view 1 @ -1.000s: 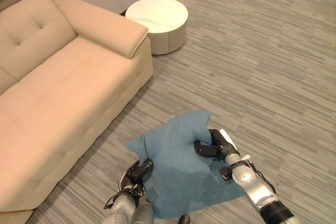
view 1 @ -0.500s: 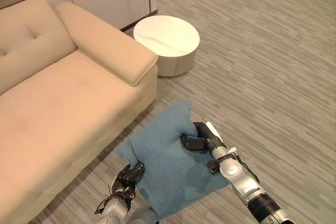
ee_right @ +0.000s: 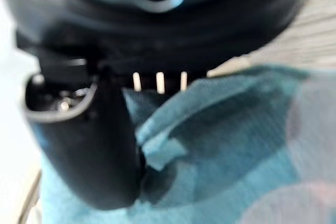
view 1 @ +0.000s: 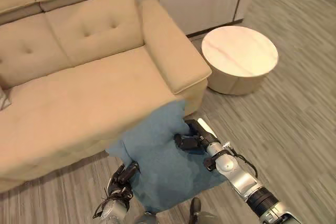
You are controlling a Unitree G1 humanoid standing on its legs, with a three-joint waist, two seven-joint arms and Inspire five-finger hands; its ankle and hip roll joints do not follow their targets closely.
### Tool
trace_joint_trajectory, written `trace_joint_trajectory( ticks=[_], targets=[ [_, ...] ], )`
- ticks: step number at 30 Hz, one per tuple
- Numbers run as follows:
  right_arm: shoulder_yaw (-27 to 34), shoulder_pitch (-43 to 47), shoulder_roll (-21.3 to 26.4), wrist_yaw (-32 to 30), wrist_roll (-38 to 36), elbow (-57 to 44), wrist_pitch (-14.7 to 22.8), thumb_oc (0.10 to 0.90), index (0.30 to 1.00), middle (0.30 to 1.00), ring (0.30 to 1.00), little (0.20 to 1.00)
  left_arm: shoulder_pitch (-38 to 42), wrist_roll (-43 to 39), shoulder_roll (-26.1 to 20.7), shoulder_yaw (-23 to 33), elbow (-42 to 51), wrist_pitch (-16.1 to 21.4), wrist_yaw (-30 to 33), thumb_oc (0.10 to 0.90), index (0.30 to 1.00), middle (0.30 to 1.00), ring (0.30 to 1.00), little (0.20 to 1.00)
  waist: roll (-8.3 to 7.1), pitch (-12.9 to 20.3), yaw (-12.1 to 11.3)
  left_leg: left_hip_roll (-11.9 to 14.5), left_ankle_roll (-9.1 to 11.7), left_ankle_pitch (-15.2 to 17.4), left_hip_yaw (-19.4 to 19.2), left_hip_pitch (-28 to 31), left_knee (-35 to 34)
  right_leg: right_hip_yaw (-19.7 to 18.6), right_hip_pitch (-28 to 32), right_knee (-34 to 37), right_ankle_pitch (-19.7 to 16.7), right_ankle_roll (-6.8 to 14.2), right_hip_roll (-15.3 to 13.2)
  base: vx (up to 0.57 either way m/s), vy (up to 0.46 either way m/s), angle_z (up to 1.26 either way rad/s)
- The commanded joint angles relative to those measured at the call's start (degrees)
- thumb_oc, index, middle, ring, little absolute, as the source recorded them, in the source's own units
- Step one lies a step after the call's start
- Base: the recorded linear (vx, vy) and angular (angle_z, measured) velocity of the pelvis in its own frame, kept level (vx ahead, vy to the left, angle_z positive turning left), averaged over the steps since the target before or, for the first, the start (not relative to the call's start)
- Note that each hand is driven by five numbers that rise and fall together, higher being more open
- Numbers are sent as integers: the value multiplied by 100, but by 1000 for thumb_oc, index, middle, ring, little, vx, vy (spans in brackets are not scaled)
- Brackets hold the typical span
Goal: Pick up all the scattered cushions and arrange them neatly on the sofa.
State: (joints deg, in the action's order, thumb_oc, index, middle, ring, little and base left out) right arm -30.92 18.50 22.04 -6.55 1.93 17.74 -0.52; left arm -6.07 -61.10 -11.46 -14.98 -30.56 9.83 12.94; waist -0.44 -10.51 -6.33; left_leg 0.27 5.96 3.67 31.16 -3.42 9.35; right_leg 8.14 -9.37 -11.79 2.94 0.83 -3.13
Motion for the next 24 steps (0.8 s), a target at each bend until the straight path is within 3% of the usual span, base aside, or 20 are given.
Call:
trace_joint_trajectory(
  ticks=[1,2,3,4,7,8,10,11,12,14,16,20,21,22,24],
  targets=[
    [-673,703,-728,251,-220,-733,780,400,300,300,300,300,738,68,353,-450,1331,280,-673,400,300,300,300,300,-223,101,-129,-374,-127,132,-324,-62,255,-336,406,434,10,518,-284,55,-132,69],
    [-686,741,-678,201,-203,-738,796,400,300,300,300,300,757,66,354,-469,1310,283,-650,400,300,300,300,300,-228,25,-109,-303,-116,124,-703,-256,437,-189,541,472,90,482,-320,4,-57,93],
    [-685,755,-638,149,-205,-704,796,400,300,300,300,300,792,86,356,-494,1268,287,-616,400,300,300,300,300,-255,6,-26,-113,-158,88,-1324,-404,388,47,648,525,142,481,-381,11,-93,149],
    [-670,844,-651,80,-329,-687,758,400,300,300,300,300,826,66,322,-508,1285,272,-596,400,300,300,300,300,-302,-59,27,211,-248,30,-2407,-782,417,378,828,643,161,486,-467,8,-55,158],
    [-652,901,-701,84,-415,-676,734,400,300,300,300,300,830,114,238,-482,1277,188,-563,400,300,300,300,300,-318,-5,-40,225,-246,-114,-2608,-869,89,482,920,715,193,505,-418,133,7,101],
    [-685,959,-748,130,-511,-619,727,400,300,300,300,300,787,84,208,-402,1287,131,-544,400,300,300,300,300,-354,2,-204,287,-194,-458,-2587,-1162,-191,515,1006,745,278,514,-326,192,54,33],
    [-678,957,-761,129,-533,-606,729,400,300,300,300,300,773,81,198,-379,1292,99,-540,400,300,300,300,300,-385,-3,-259,362,-175,-607,-2652,-1231,-396,529,1075,754,329,511,-289,201,61,13],
    [-635,922,-762,108,-577,-598,730,400,300,300,300,300,816,72,197,-356,1258,83,-514,400,300,300,300,300,-510,-61,-366,551,-180,-705,-3052,-1564,-595,609,1291,803,409,502,-236,154,46,5],
    [-633,923,-763,108,-578,-598,730,400,300,300,300,300,818,72,194,-356,1256,83,-514,400,300,300,300,300,-520,-68,-377,547,-181,-708,-3067,-1547,-607,598,1295,803,412,503,-244,207,58,17],
    [-571,880,-721,82,-571,-608,697,400,300,300,300,300,831,193,133,-360,1130,-14,-535,400,300,300,300,300,-644,-3,-468,706,-202,-879,-3495,-1495,-841,711,1549,817,482,549,-181,233,74,9],
    [-512,819,-738,100,-544,-620,690,400,300,300,300,300,809,288,94,-379,1094,-68,-532,400,300,300,300,300,-674,79,-475,693,-193,-1028,-3407,-1482,-808,741,1621,844,466,580,-164,243,125,-13],
    [-433,688,-867,179,-544,-569,689,400,300,300,300,300,817,369,-14,-352,1036,-110,-607,400,300,300,300,300,-785,168,-495,414,-407,-736,-3278,-1424,-286,515,1600,342,370,770,-462,271,265,9],
    [-391,627,-906,196,-533,-552,693,400,300,300,300,300,814,387,-43,-351,1041,-139,-631,400,300,300,300,300,-793,191,-490,346,-503,-619,-3320,-1389,-156,479,1510,-27,167,848,-558,222,336,10],
    [-382,599,-955,234,-525,-501,674,400,300,300,300,300,809,414,-60,-324,1042,-143,-602,400,300,300,300,300,-781,165,-429,282,-584,-515,-3382,-1291,-65,425,1325,-536,-284,921,-695,221,348,6],
    [-333,503,-972,239,-509,-490,669,400,300,300,300,300,795,447,-101,-270,1030,-120,-592,400,300,300,300,300,-645,167,-322,305,-702,-320,-3453,-1030,-43,433,1158,-1259,-630,1028,-836,265,371,5]
  ],
)
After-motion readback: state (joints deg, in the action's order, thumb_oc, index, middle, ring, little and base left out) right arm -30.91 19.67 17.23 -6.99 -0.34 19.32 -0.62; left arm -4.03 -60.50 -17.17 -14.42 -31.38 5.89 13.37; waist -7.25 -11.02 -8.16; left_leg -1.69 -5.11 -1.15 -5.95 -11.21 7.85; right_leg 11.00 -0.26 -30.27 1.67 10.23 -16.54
